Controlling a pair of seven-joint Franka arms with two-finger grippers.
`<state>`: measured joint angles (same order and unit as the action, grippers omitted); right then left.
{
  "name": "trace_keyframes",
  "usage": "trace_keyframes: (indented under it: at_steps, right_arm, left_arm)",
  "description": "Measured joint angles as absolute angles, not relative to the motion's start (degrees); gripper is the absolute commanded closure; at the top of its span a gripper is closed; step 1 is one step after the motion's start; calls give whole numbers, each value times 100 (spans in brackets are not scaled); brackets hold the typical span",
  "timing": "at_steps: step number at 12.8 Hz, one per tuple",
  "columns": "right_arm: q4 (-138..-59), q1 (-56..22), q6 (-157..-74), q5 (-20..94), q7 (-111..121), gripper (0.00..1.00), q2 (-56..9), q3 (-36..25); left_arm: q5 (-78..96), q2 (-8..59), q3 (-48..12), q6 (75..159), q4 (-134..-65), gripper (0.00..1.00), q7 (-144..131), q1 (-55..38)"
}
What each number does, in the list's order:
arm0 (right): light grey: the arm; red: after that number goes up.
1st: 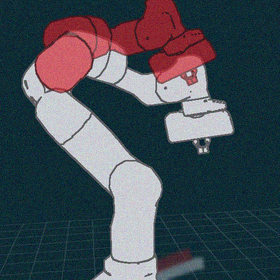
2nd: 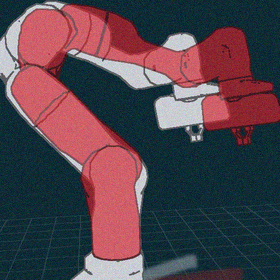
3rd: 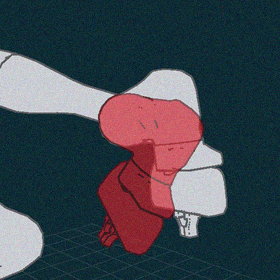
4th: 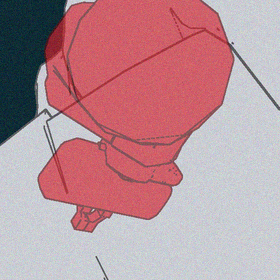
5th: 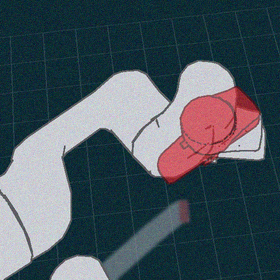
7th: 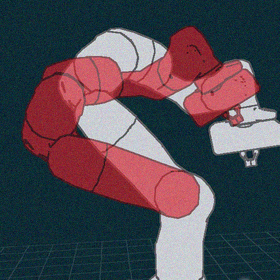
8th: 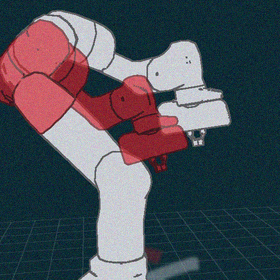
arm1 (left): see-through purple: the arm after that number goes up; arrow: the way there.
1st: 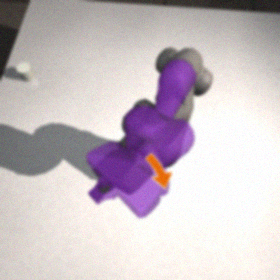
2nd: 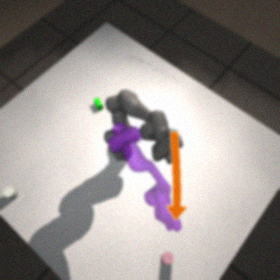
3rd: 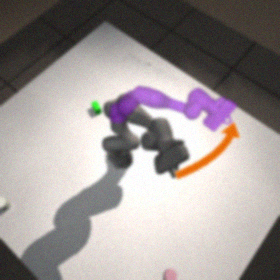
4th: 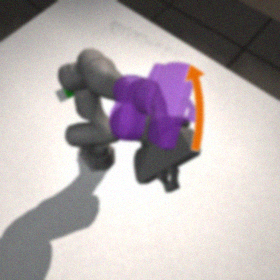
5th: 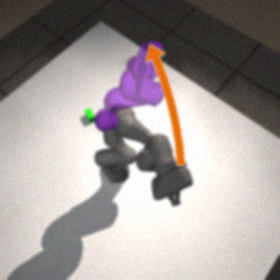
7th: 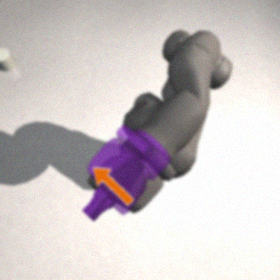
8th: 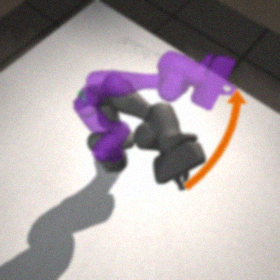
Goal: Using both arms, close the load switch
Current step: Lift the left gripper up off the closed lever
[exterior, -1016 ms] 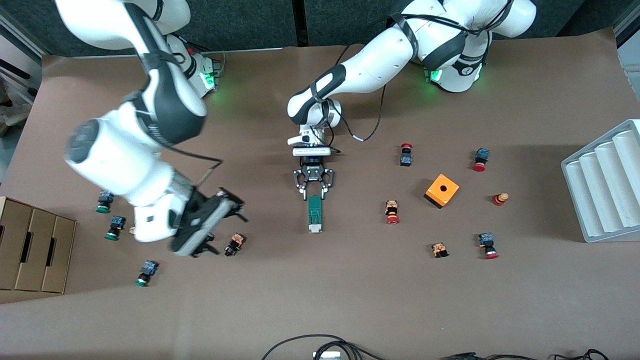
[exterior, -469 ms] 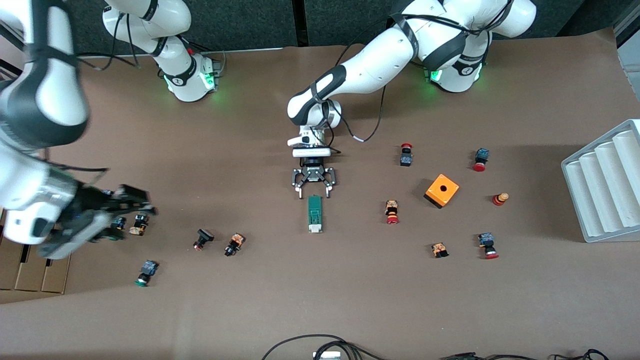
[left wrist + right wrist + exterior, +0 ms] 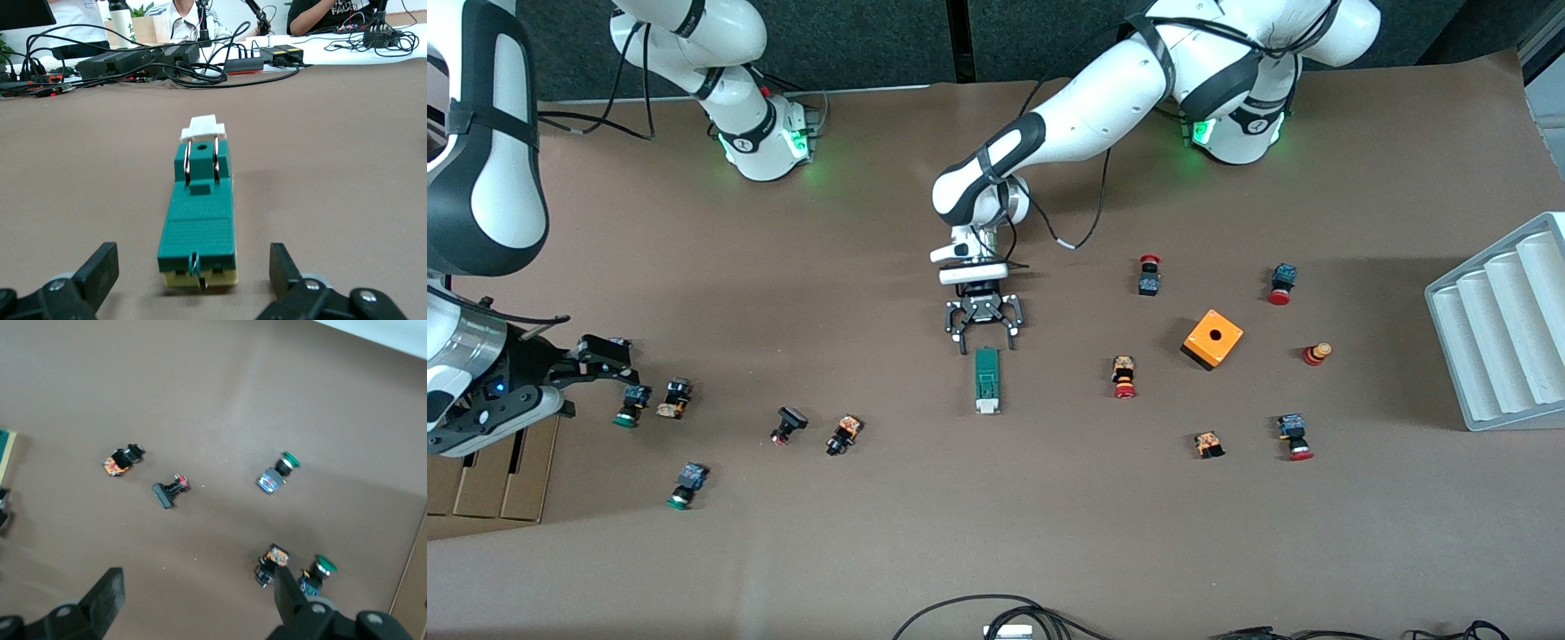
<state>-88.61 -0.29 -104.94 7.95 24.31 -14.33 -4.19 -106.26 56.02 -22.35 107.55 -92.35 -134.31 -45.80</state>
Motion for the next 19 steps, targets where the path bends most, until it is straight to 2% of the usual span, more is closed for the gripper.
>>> trace_keyframes:
  at_steps: [4,7,11,14,19]
  right_arm:
    - [-8869,129,-10420,600,1583,0,-1362,-548]
    - [-8871,161,-10025,556,969,0,-1272,-542]
    - [-8855,39,-9972,305,813,0,-1196,-460]
    - [-8807,-169,-9568,-63,575,0,-912,-445]
    - [-8832,20,-9453,28,488,0,-773,-506]
  left_arm:
    - [-9976,5265,-2237,11003,-9226,0,-12854,-4576]
    - [-9543,5026,-2236,11201,-9226,0,-12297,-4519]
    - [-8835,4725,-2236,11264,-9225,0,-11326,-4463]
    - [-8371,4530,-2236,11395,-9225,0,-10758,-4427]
    - [-7289,4080,-2235,11749,-9223,0,-9228,-4154]
